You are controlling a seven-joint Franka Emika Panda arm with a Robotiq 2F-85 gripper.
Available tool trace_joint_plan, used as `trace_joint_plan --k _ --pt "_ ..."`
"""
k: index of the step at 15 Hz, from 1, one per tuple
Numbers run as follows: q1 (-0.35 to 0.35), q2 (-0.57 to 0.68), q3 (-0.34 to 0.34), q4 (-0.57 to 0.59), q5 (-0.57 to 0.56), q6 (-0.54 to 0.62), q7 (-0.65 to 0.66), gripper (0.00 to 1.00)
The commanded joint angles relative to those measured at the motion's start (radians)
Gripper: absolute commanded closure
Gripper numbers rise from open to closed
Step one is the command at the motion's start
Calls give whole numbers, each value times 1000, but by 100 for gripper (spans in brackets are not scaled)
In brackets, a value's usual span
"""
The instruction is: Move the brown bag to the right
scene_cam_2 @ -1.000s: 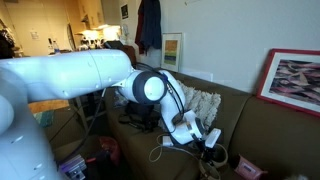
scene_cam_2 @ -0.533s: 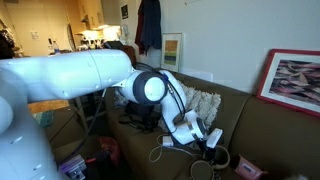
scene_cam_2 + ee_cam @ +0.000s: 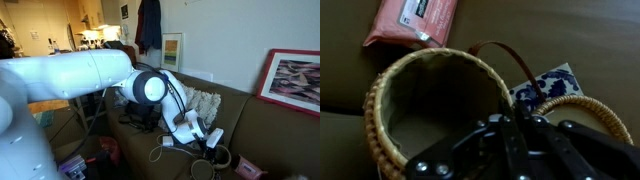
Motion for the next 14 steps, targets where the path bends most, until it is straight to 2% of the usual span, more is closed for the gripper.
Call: trace_joint_plan --k 1,4,9,13,14 --pt "-23 -19 -8 19 50 -51 69 98" --pt "-48 -86 -36 -18 94 -84 161 98" --pt "-86 -132 -121 -12 153 -126 323 98" --pt "-120 -135 -167 11 214 -241 423 98" --pt "-146 -128 -150 30 206 -280 443 98"
